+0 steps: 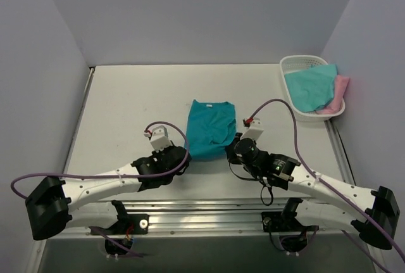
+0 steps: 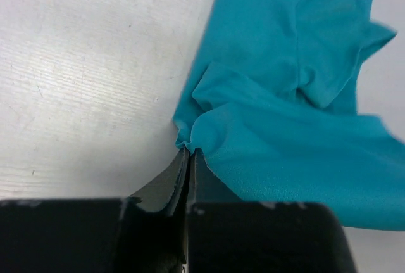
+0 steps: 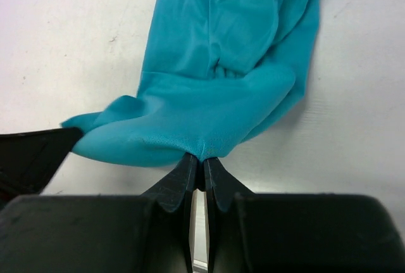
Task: Fold and stack the t-shirts
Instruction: Fold the tshirt
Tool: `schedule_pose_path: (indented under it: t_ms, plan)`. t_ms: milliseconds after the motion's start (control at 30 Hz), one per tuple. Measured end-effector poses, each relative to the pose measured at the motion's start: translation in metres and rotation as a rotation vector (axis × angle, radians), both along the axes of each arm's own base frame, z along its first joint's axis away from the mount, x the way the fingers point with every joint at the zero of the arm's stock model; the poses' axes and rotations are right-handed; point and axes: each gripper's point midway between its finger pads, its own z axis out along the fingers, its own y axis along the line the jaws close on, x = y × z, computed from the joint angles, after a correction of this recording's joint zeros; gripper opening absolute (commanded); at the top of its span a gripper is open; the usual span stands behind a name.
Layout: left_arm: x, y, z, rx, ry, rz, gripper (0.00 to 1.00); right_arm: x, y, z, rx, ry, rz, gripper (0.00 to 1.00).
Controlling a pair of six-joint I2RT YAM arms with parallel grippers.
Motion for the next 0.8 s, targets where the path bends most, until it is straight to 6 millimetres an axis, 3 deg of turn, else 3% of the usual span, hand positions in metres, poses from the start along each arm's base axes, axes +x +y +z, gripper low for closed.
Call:
schedule_pose_path:
  t_ms: [133, 367, 467, 533, 633, 800]
  plan:
    - [0.005, 0.004, 0.037, -0.026, -0.063, 0.024, 0.02, 0.002, -0.011, 0.006, -0.066, 0.0, -0.033, 0.0]
    - [0.041, -0.01, 0.133, -0.039, -0.228, 0.043, 0.02, 0.028, -0.008, 0.019, -0.179, -0.033, -0.089, 0.0]
    - [0.058, -0.018, 0.16, -0.032, -0.278, 0.042, 0.02, 0.036, -0.008, 0.02, -0.207, -0.038, -0.101, 0.0]
    - [0.071, -0.025, 0.17, -0.016, -0.293, 0.031, 0.02, 0.042, -0.009, 0.019, -0.22, -0.037, -0.115, 0.0]
    - [0.097, -0.032, 0.169, 0.017, -0.285, 0.03, 0.02, 0.053, -0.014, 0.019, -0.234, -0.036, -0.141, 0.0]
    - [0.136, -0.047, 0.156, 0.045, -0.249, 0.007, 0.02, 0.081, -0.03, 0.009, -0.253, -0.011, -0.199, 0.0]
